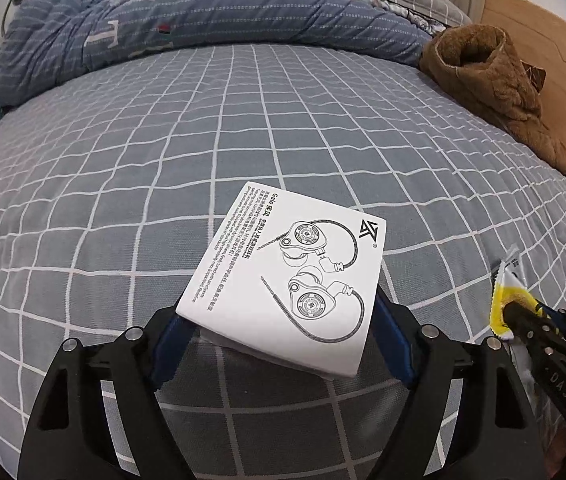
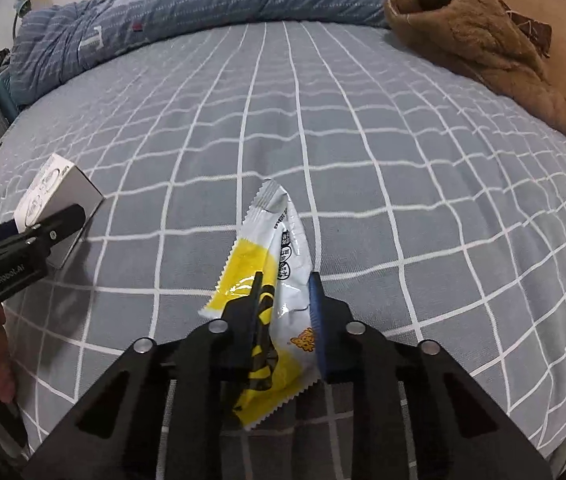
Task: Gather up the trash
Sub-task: 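Grasp the white earphone box with the left tool while the right tool grasps the yellow wrapper, then carry the white box and yellow wrapper with both tools over the floor bin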
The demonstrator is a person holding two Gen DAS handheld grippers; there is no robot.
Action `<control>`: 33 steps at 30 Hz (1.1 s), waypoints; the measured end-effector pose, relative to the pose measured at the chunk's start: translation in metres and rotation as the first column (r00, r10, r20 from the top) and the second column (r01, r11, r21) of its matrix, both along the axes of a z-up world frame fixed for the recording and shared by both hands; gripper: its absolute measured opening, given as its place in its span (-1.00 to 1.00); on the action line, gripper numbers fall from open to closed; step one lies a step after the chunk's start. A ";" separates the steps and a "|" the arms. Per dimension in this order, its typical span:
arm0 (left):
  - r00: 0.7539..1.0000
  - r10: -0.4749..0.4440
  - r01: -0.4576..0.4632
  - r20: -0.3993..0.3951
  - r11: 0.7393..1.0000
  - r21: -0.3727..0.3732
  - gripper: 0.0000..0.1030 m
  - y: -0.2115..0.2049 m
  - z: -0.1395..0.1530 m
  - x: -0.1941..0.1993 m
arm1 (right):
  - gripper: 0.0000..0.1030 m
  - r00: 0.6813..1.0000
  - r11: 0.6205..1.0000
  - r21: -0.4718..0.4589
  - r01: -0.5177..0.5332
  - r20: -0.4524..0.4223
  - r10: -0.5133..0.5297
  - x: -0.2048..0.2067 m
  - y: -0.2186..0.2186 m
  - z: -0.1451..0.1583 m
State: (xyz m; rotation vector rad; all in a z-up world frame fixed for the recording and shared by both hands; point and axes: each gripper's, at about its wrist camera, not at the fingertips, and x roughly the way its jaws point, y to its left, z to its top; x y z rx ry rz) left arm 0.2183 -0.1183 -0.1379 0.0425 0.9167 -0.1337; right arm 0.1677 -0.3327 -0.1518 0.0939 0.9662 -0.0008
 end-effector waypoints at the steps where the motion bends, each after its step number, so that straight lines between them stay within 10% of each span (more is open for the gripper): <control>1: 1.000 0.003 -0.003 0.003 1.000 -0.003 0.51 0.002 0.001 0.000 | -0.64 1.000 1.000 -0.004 0.002 0.009 -0.002 0.000 0.000 0.002; 33: 0.998 0.039 -0.038 0.043 0.999 -0.012 0.51 0.060 0.060 -0.060 | -0.64 0.987 0.999 -0.021 -0.029 0.158 0.032 -0.036 0.058 0.085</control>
